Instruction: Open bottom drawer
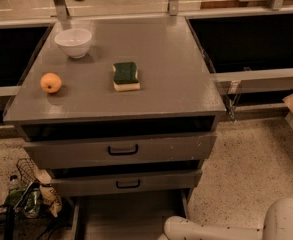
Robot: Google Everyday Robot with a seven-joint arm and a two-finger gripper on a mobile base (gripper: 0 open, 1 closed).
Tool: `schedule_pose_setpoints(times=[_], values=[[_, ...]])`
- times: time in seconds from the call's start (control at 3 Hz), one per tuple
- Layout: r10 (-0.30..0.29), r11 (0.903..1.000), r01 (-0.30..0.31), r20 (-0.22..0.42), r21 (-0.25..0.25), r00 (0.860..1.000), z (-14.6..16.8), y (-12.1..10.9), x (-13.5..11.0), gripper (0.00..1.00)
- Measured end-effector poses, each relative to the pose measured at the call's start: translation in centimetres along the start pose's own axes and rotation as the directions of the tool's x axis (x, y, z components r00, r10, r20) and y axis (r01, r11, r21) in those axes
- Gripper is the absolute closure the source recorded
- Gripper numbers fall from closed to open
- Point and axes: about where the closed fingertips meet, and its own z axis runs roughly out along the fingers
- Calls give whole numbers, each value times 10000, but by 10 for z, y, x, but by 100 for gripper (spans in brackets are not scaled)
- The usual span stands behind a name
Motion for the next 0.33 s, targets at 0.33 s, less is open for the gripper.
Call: schedule_pose_setpoints(times=[0.33], values=[[0,10000,0,0,0,10000,0,0,0,0]])
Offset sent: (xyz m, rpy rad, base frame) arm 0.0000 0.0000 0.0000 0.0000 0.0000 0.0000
